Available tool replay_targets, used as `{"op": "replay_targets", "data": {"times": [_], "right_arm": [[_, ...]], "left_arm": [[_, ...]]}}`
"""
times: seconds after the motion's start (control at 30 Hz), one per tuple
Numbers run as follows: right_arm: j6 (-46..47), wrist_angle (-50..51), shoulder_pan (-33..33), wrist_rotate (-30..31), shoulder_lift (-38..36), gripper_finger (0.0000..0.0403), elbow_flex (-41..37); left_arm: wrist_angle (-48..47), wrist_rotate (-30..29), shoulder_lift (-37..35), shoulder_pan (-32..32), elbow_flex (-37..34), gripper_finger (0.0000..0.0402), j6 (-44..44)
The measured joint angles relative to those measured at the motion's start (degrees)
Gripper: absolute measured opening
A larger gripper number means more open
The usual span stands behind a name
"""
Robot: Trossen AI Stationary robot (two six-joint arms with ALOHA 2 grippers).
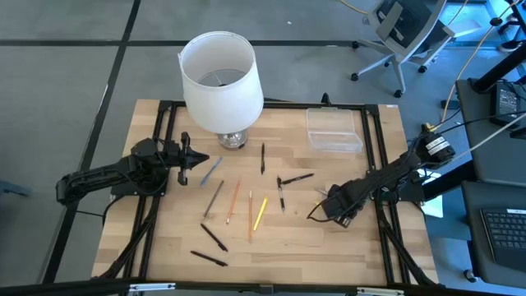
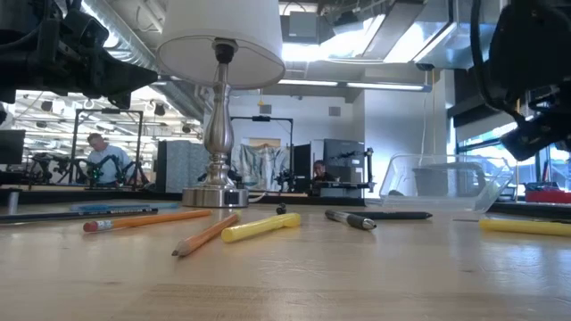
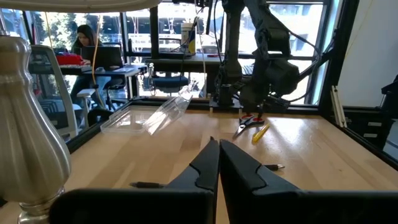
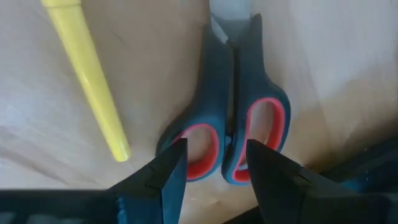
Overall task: Pick & place school supplies into a supply box
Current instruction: Put the scissors into the transparent supply box
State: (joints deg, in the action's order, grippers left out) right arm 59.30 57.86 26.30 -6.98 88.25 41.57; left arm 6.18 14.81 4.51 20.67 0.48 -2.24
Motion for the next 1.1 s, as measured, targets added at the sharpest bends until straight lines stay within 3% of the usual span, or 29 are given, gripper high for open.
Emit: {"op": "replay_targets", "data": {"times": [0.2,0.4,0.73,1.1], "right_arm": [[0.22,-6.0,-0.17,-1.09,-0.7,0.0167,-4.99],[-1.12,-6.23,-0.11,-1.32,-1.64,0.016,-5.02],[-1.69,-6.39,-0.04,-0.57,-1.99,0.0081,-4.75],[-2.77,-5.82,-0.07,-0.44,-2.83,0.0098,-4.75]], "left_arm": [[0.01,0.0,0.0,0.0,0.0,0.0006,0.0],[0.01,-0.02,-0.02,0.0,0.01,0.0007,0.0],[0.03,-0.26,0.0,0.0,-0.01,0.0007,0.02],[0.03,-0.24,0.0,0.0,0.01,0.0007,0.03]]}}
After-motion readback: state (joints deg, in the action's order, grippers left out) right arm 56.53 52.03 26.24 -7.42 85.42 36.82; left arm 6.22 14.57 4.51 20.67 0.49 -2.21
